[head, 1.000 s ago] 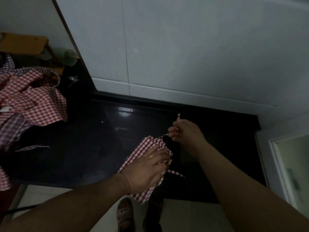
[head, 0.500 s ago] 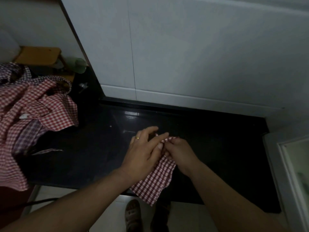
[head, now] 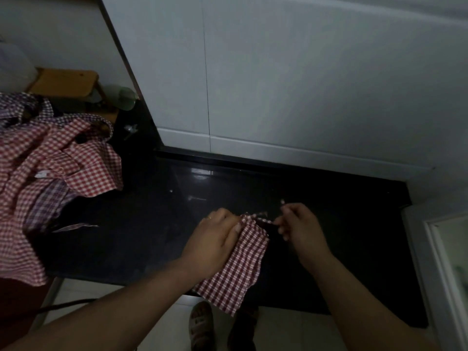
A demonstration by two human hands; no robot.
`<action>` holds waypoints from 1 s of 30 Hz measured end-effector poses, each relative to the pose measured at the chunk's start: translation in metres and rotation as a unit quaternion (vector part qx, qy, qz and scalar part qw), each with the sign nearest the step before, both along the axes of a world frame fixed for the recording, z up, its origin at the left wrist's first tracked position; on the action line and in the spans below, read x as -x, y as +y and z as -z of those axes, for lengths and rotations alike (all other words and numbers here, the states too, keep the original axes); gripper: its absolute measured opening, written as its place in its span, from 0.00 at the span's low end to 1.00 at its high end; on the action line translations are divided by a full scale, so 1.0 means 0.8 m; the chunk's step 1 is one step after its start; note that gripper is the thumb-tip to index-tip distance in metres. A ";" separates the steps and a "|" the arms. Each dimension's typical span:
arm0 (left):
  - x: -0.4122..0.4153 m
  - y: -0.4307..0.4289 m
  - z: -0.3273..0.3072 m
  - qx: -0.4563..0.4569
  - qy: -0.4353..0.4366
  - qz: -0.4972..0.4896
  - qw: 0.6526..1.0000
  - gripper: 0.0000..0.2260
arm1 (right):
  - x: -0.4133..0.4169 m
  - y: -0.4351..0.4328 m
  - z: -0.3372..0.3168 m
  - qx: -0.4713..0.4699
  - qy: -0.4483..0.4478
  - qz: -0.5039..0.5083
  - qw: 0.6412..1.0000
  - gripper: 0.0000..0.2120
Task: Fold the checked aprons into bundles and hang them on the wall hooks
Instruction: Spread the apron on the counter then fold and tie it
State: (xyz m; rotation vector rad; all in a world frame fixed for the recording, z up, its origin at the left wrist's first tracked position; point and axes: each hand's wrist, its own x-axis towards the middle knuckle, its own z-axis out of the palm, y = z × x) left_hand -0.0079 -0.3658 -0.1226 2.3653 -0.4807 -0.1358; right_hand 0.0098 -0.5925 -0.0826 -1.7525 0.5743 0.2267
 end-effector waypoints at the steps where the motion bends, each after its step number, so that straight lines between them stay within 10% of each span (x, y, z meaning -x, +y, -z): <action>1: 0.004 0.002 0.008 -0.037 -0.003 0.040 0.998 0.12 | 0.003 -0.009 0.005 0.023 0.010 0.014 1.000 0.07; 10: 0.022 0.008 0.056 -0.121 0.008 -0.047 0.992 0.13 | 0.066 -0.090 0.061 0.241 0.078 -0.080 0.964 0.07; 16: 0.032 -0.004 0.058 -0.149 0.009 -0.133 0.980 0.16 | 0.093 -0.059 0.026 0.016 0.258 -0.296 0.920 0.06; 24: 0.018 -0.060 0.024 0.005 0.037 -0.293 0.955 0.07 | 0.058 -0.065 -0.072 -0.039 0.133 -0.144 0.980 0.09; 30: 0.021 -0.064 -0.051 0.138 0.035 -0.069 0.987 0.10 | 0.055 -0.044 -0.124 0.057 -0.005 -0.147 0.988 0.06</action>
